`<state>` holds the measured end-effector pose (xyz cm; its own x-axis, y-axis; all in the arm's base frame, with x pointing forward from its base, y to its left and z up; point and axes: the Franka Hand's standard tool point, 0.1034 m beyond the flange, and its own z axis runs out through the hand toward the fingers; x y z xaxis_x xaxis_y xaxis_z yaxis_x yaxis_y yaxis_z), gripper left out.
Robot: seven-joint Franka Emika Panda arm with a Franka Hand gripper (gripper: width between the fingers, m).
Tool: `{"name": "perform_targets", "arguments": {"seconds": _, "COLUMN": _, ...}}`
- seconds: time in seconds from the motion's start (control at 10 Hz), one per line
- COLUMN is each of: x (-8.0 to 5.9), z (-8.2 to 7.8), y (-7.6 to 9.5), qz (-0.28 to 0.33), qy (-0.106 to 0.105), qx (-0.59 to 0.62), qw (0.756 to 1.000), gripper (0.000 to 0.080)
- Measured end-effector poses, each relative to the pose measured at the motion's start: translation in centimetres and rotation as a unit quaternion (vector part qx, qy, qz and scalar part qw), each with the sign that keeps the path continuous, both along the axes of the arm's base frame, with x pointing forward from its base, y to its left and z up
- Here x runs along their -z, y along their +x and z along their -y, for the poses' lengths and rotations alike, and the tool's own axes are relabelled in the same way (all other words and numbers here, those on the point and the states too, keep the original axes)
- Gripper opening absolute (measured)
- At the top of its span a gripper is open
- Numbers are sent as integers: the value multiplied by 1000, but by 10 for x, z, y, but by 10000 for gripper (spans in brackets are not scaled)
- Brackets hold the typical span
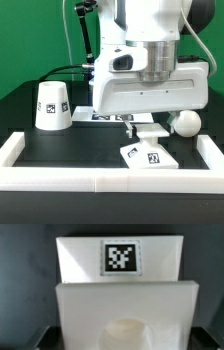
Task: Assemble lamp
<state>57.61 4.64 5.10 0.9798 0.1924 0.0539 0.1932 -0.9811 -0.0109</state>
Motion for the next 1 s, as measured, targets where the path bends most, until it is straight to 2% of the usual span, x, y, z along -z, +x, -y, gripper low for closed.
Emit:
{"name": "perform_targets", "arguments": {"seconds": 0.2, "x": 0, "z": -9, "y": 18, "qz": 7, "qy": 2, "qx": 12, "qw": 1000, "gripper": 537}}
{"name": "perform_targets", "arguments": {"seconds": 0.5, "x": 0, "z": -28, "y": 35, "qz": 16, "qy": 7, "qx": 44, "qw": 999, "gripper": 537}}
{"name": "perform_targets", "arguments": {"seconds": 1.0, "x": -1, "z": -52, "y": 38, "qz": 4, "qy": 7, "qx": 58, "qw": 998, "gripper": 537}}
